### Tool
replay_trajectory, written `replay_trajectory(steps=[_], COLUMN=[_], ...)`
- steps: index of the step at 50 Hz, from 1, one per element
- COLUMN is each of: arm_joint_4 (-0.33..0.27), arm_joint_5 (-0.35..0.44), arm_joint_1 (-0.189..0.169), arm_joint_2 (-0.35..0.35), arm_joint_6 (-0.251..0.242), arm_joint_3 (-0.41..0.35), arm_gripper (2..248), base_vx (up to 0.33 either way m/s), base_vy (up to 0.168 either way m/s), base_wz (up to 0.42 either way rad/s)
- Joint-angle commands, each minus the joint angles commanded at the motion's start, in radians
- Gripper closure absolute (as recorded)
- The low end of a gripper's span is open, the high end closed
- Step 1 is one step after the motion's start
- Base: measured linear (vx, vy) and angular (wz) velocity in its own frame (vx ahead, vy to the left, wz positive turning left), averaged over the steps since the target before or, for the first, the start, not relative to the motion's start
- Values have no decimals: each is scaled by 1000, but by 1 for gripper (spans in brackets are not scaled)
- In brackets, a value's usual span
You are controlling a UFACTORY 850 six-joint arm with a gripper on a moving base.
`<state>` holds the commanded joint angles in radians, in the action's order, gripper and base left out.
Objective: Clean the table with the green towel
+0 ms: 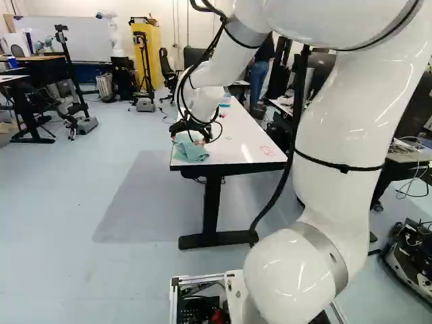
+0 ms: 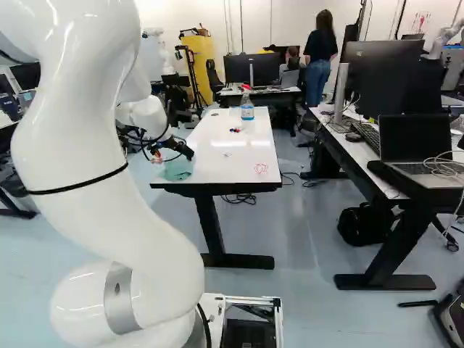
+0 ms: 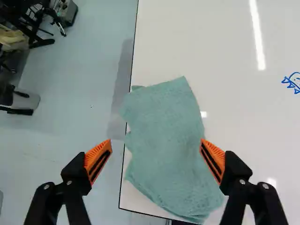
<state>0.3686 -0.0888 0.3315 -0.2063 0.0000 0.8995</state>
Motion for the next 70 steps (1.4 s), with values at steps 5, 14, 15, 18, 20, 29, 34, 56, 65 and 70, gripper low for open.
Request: replay_trajectory(steps=[5, 14, 15, 18, 20, 29, 34, 56, 65, 70], arm_joint_4=[0, 0, 0, 0, 0, 0, 0, 0, 0, 0], arm_joint_5=[0, 0, 0, 0, 0, 0, 0, 0, 0, 0], arm_joint_1=[1, 4, 5, 7, 8, 13, 13, 6, -7, -14], arm_joint_2=[5, 12, 14, 19, 24, 44, 44, 47, 54, 57], arm_joint_6=[0, 0, 0, 0, 0, 0, 0, 0, 0, 0], arm_joint_3=[-6, -14, -16, -22, -28, -50, -50, -54, -61, -65], arm_gripper=[3, 3, 3, 3, 3, 3, 3, 3, 3, 3], base_vx=[0, 0, 0, 0, 0, 0, 0, 0, 0, 0], base_vy=[0, 0, 0, 0, 0, 0, 0, 0, 0, 0], base_wz=[0, 0, 0, 0, 0, 0, 0, 0, 0, 0])
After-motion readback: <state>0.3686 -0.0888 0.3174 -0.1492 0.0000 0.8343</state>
